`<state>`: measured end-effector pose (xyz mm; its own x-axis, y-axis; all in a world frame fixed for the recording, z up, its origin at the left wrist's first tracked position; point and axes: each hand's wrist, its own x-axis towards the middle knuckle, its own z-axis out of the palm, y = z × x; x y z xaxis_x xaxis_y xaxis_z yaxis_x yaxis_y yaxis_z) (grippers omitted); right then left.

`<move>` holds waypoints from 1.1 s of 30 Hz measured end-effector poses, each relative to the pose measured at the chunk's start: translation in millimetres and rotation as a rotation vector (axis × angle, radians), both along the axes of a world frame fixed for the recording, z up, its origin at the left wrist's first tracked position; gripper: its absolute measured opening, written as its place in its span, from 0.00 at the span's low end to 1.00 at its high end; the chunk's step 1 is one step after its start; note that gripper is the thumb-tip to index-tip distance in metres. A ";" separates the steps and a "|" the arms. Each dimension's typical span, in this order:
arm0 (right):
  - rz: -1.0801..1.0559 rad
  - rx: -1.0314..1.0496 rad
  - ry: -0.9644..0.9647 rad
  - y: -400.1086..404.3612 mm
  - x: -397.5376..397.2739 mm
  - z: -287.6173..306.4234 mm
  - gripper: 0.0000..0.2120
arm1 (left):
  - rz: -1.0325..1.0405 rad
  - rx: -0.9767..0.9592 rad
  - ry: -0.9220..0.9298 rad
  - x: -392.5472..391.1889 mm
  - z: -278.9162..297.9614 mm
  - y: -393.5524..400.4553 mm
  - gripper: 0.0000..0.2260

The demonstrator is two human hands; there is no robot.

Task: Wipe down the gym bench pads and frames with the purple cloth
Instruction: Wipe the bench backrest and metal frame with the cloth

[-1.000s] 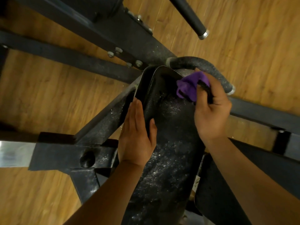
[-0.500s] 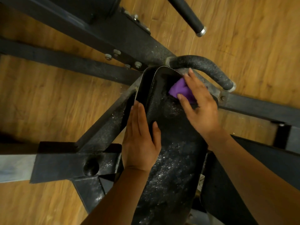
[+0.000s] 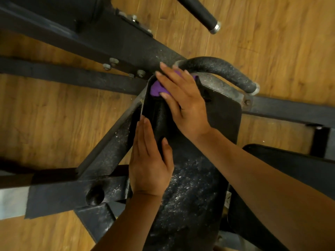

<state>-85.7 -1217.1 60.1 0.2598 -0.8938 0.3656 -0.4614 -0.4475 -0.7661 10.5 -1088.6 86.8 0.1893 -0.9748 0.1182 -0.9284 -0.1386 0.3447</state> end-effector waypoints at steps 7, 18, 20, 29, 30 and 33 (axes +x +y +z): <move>-0.228 0.316 0.126 35.2 -68.2 -63.0 0.20 | 0.015 0.040 0.017 0.9 1.7 0.8 0.25; -0.446 0.485 -0.051 54.1 -31.9 -41.2 0.19 | 0.032 0.071 0.003 -1.1 3.9 -0.6 0.26; -0.382 0.428 -0.007 54.1 -24.4 -31.9 0.19 | 0.034 0.079 -0.003 -1.1 4.3 -1.0 0.26; -0.663 0.835 -0.007 28.6 -113.6 -95.0 0.24 | 0.043 0.088 -0.025 -3.1 7.4 0.3 0.26; -0.672 0.847 -0.043 24.3 -116.9 -99.8 0.23 | 0.042 0.088 -0.029 -3.4 7.7 -0.1 0.26; -0.699 0.842 -0.117 17.2 -116.7 -102.9 0.21 | 0.043 0.101 -0.025 -3.3 8.5 -1.4 0.26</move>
